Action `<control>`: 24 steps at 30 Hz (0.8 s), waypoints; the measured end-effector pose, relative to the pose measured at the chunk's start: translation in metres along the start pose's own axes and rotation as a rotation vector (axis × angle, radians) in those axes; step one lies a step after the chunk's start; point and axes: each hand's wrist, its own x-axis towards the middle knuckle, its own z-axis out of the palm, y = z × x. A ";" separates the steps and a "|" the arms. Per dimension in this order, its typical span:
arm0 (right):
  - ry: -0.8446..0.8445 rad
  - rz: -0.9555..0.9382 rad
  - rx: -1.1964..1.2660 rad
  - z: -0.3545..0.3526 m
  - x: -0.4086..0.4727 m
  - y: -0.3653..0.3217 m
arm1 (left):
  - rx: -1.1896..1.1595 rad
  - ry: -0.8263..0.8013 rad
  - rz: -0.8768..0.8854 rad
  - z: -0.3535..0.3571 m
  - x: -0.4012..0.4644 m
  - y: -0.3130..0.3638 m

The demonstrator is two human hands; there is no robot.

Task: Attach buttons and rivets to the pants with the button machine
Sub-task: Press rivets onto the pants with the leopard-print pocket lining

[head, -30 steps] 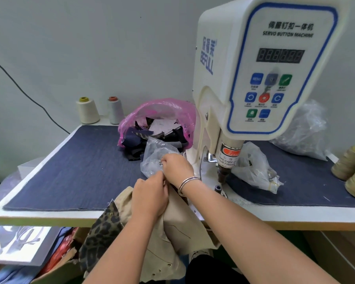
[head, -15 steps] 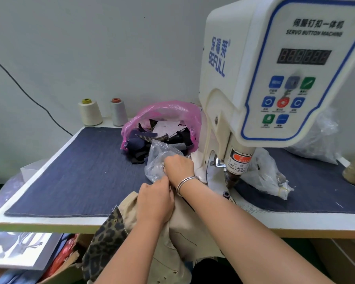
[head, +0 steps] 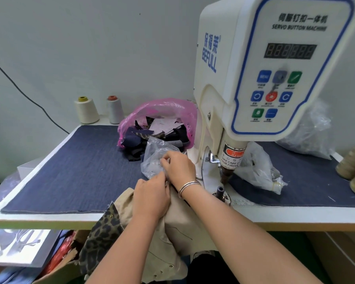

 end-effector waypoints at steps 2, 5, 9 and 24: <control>0.049 0.026 0.215 -0.008 -0.019 -0.005 | -0.011 -0.002 -0.015 0.000 0.000 0.000; 0.146 0.036 0.562 -0.024 -0.062 -0.008 | 0.002 -0.036 -0.031 0.000 0.001 0.000; 0.125 0.020 0.789 -0.055 -0.127 0.010 | -0.020 0.004 -0.005 -0.001 -0.002 0.002; 0.118 -0.105 0.350 -0.111 -0.114 0.089 | -0.010 0.032 -0.013 0.001 -0.001 0.001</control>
